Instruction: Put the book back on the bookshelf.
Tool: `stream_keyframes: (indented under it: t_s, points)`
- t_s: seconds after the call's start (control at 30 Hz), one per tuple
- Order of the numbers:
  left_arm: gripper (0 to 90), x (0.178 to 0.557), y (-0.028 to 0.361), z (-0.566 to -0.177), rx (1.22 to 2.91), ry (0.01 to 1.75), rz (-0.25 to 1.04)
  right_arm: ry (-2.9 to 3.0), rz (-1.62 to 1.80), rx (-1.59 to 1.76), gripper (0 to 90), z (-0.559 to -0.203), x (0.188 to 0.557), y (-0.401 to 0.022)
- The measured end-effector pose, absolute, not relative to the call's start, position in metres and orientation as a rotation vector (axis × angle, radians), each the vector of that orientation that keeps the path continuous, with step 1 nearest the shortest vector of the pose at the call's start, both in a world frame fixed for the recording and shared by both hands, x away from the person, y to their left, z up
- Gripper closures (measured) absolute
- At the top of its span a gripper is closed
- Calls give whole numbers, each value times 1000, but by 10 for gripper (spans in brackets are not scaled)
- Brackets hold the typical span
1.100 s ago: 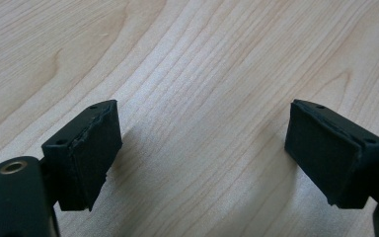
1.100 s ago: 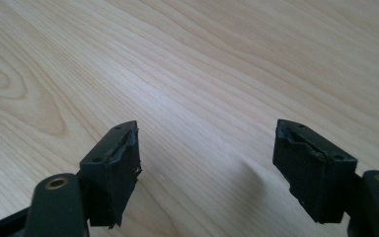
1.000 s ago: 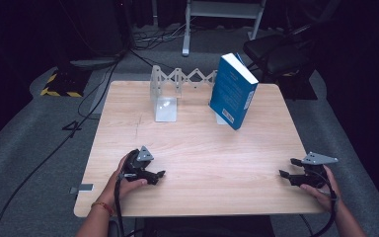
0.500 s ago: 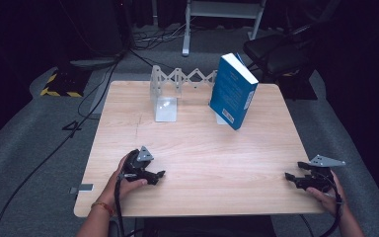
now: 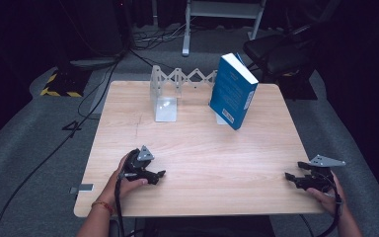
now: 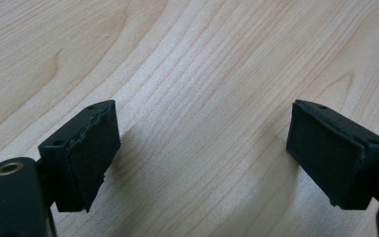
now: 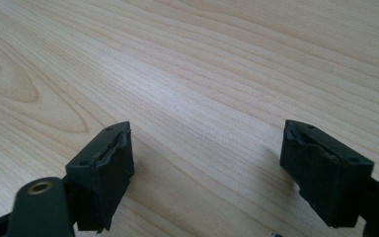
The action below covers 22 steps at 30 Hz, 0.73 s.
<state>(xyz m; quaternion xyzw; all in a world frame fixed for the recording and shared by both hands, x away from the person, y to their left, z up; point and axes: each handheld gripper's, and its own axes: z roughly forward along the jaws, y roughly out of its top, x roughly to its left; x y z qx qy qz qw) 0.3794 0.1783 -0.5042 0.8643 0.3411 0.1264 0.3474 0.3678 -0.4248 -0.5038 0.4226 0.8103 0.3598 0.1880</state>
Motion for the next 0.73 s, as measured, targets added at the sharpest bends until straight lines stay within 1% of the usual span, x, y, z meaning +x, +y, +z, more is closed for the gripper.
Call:
stream_keyframes:
  t_s: [0.73]
  points:
    - [130, 380, 178, -504, 2240, 889, 330, 2270, 1007, 1199, 205, -504, 368, -425]
